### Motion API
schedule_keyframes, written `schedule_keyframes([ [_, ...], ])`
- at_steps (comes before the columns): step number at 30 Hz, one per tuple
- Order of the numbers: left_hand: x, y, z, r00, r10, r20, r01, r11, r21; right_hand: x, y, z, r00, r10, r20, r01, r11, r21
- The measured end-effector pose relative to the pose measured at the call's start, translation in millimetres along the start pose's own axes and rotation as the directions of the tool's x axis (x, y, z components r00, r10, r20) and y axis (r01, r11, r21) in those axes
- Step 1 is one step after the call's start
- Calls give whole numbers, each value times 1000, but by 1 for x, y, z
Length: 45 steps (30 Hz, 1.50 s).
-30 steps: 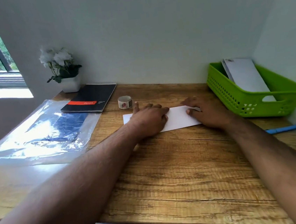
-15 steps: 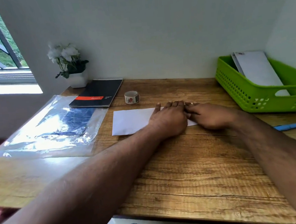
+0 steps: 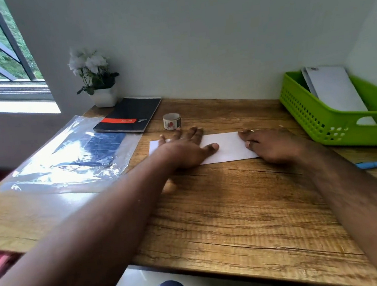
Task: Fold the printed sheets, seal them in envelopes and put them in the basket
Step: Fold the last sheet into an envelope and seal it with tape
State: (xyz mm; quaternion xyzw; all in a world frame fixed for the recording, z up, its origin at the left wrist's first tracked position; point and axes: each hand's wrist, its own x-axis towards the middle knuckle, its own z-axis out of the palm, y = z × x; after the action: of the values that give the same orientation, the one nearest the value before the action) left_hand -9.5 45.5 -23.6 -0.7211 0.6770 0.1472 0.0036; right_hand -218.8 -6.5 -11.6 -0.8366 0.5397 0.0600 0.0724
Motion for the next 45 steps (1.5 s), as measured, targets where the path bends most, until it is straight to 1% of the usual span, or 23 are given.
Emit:
schedule_keyframes([
  [3, 2, -6, -2, 1000, -2, -18, 2, 1000, -5, -4, 6, -3, 997, 61, -53, -65, 994, -88],
  [5, 6, 0, 1, 999, 27, -42, -27, 1000, 10, -6, 8, -2, 989, 60, -137, -80, 986, -143],
  [7, 11, 3, 3, 997, 44, -62, -43, 999, 27, -5, 7, 0, 965, -3, -264, -26, 994, -107],
  [8, 13, 3, 3, 997, 48, -67, -45, 998, 35, -4, 5, 2, 950, -42, -308, 28, 998, -51],
  [9, 15, 2, 4, 997, 49, -66, -46, 998, 41, -3, 3, 3, 947, -75, -311, 87, 996, 24],
  [11, 16, 1, 4, 997, 63, -51, -60, 997, 52, -1, -1, 8, 969, -130, -208, 160, 978, 134],
  [14, 13, 2, 1, 991, 134, -16, -133, 990, 36, 9, -1, 12, 982, -174, -75, 178, 982, 55],
  [18, 13, 6, -3, 979, 204, 7, -204, 978, 31, 19, 3, 15, 989, -145, -25, 144, 989, -34],
  [25, 14, 6, 2, 985, 168, -26, -166, 984, 69, 17, 0, 16, 996, -89, 21, 89, 995, -44],
  [26, 12, 7, 2, 983, 173, -69, -169, 984, 54, 17, 0, 17, 996, -90, 15, 90, 995, -48],
  [28, 8, 5, 0, 944, 197, -266, -211, 977, -25, 17, 1, 19, 995, -101, -14, 100, 994, -52],
  [29, 7, 2, -2, 880, 210, -427, -257, 965, -54, 17, 2, 21, 994, -107, -32, 106, 993, -52],
  [30, 7, -2, -5, 779, 196, -595, -284, 957, -57, 18, 3, 22, 992, -116, -50, 114, 992, -53],
  [31, 8, -7, -7, 678, 140, -722, -263, 963, -61, 18, 4, 22, 991, -124, -56, 121, 991, -54],
  [32, 11, -13, -11, 613, 60, -788, -200, 976, -81, 19, 4, 21, 990, -130, -56, 127, 991, -49],
  [33, 15, -19, -13, 614, -26, -789, -107, 988, -115, 18, 4, 19, 990, -133, -53, 131, 990, -44],
  [35, 22, -29, -17, 713, -166, -682, 83, 985, -154, 16, 2, 17, 986, -144, -79, 142, 989, -39],
  [36, 23, -33, -18, 747, -204, -633, 142, 979, -149, 14, 1, 16, 983, -151, -104, 148, 988, -33],
  [38, 29, -39, -20, 761, -218, -611, 174, 976, -132, 9, -3, 11, 975, -148, -166, 153, 988, 18],
  [40, 35, -43, -23, 734, -172, -657, 120, 985, -123, 3, -7, 7, 962, -123, -245, 154, 981, 114],
  [41, 37, -44, -23, 711, -130, -691, 45, 989, -140, 0, -10, 5, 948, -106, -301, 158, 975, 154],
  [43, 38, -40, -24, 682, -47, -730, -198, 949, -246, -3, -12, 3, 898, -65, -435, 198, 943, 268],
  [45, 31, -29, -21, 689, 22, -724, -415, 831, -370, -4, -13, 1, 839, -7, -545, 299, 841, 451],
])
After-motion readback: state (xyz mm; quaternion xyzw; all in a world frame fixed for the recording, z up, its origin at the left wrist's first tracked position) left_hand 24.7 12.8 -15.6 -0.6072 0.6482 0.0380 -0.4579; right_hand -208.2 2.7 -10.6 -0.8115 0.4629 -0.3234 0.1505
